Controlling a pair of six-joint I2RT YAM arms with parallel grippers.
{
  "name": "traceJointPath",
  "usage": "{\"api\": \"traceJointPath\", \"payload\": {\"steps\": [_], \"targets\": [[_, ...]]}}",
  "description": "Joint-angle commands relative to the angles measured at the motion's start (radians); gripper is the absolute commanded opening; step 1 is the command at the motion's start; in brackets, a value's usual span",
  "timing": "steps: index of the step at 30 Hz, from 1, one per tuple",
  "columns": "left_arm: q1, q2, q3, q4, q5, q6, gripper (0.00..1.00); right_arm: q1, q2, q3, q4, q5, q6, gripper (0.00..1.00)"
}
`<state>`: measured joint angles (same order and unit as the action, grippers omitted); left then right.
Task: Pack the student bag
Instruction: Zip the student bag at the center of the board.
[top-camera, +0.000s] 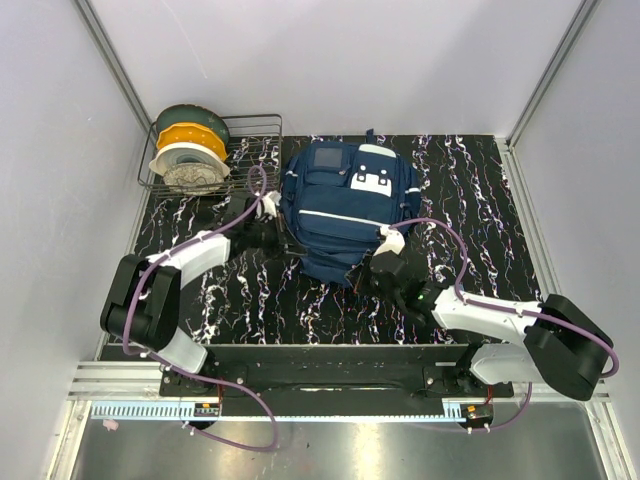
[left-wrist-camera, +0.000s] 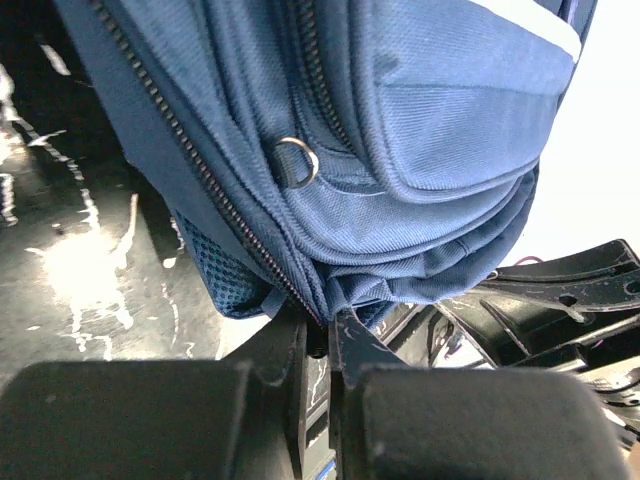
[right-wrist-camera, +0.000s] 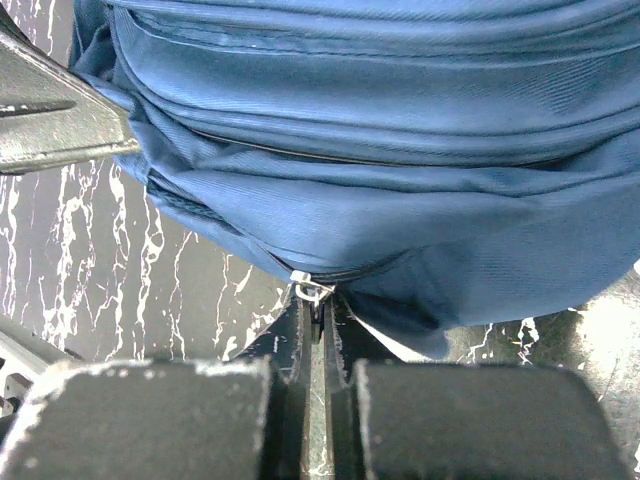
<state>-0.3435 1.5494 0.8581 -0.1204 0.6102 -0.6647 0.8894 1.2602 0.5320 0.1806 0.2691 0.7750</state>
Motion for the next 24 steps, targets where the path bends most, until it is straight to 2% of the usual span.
{"api": "traceJointPath", "payload": {"steps": [1, 6, 7, 8, 11, 12, 15, 18, 21, 24], "targets": [[0.136, -0.025, 0.059, 0.002, -0.061, 0.112, 0.0, -0.004, -0.036, -0.007, -0.07, 0.078, -0.034, 0.0], [0.169, -0.02, 0.116, -0.091, -0.052, 0.198, 0.01, -0.004, -0.024, 0.011, -0.086, 0.087, -0.051, 0.0], [0.167, -0.018, 0.125, -0.108, -0.055, 0.221, 0.07, -0.004, -0.022, 0.013, -0.084, 0.084, -0.052, 0.0], [0.169, -0.023, 0.128, -0.116, -0.056, 0.223, 0.33, -0.004, -0.016, 0.016, -0.078, 0.078, -0.055, 0.0], [0.166, -0.041, 0.121, -0.113, -0.061, 0.215, 0.63, -0.004, 0.016, 0.032, -0.064, 0.045, -0.059, 0.0], [0.164, -0.049, 0.111, -0.111, -0.061, 0.209, 0.81, -0.004, 0.024, 0.042, -0.059, 0.027, -0.049, 0.0], [0.147, -0.084, 0.064, -0.104, -0.067, 0.179, 0.92, -0.006, 0.063, 0.039, -0.01, -0.016, -0.016, 0.0], [0.095, -0.158, -0.023, -0.073, -0.096, 0.119, 0.99, -0.004, 0.093, 0.045, 0.025, -0.045, 0.0, 0.0], [0.003, -0.227, -0.098, -0.006, -0.154, 0.013, 0.99, -0.004, 0.11, 0.054, 0.033, -0.047, 0.0, 0.0], [-0.081, -0.279, -0.177, 0.077, -0.289, -0.174, 0.99, -0.004, 0.114, 0.056, 0.045, -0.044, -0.009, 0.0]]}}
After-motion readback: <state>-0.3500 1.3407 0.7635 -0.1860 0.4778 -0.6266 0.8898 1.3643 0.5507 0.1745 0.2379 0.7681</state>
